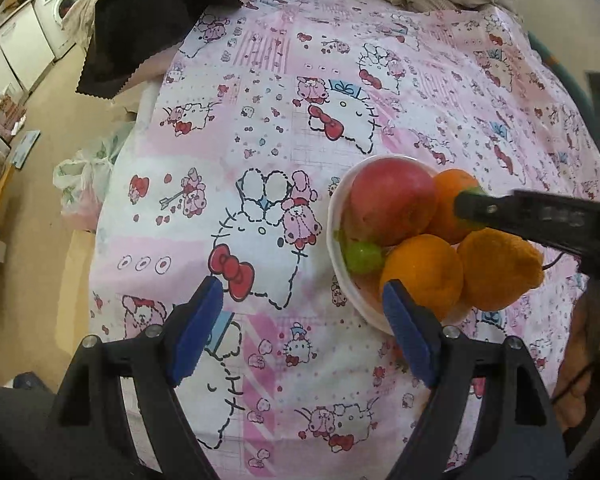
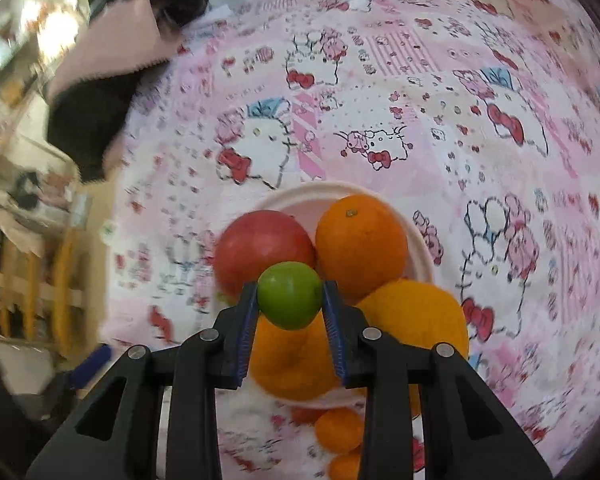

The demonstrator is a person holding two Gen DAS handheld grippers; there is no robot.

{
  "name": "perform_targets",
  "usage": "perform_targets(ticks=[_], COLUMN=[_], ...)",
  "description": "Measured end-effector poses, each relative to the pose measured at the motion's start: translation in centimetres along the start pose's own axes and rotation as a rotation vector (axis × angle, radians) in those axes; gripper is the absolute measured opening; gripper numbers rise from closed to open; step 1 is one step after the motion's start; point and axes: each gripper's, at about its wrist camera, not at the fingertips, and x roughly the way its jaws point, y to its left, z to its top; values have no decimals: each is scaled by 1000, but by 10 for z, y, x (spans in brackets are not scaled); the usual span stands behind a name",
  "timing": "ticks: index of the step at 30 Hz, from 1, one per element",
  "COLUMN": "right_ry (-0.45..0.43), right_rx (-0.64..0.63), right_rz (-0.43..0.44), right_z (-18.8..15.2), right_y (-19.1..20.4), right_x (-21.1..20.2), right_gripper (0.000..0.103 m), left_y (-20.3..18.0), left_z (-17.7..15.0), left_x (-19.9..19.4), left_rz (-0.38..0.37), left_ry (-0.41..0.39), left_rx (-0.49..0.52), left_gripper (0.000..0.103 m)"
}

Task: Organize fruits
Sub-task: 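Place green fruit on the plate with left tool while right tool places lime, then grasp a small tangerine with the left tool while the right tool grasps another tangerine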

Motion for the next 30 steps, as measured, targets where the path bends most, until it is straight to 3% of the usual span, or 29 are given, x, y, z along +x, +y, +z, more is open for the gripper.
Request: perform_targets(ticks=[5, 10, 12, 15, 22, 30], right_ry=[69, 86, 76, 53, -43, -101], right_rx=[-43, -50, -62, -61, -41, 43], right_rz=[-104, -116, -139, -125, -45, 44], right_z=[4, 4, 3, 2, -11, -71], right_y=[4, 6, 7, 9, 3, -30], right_x=[25, 26, 22, 11, -45, -92], right_gripper=[34, 36, 44, 55, 60, 62], left_y=[0, 3, 3, 4, 4, -1], left_z=[3, 7, 8, 7, 6, -4], left_x=[0, -4, -6, -6, -8, -16], left_rz=[-26, -54, -52, -45, -34, -30], left_ry=[21, 23, 20, 17, 3, -20], left_rx=[-33, -57, -59, -58, -38, -14], left_gripper=[79, 79, 79, 79, 79, 79])
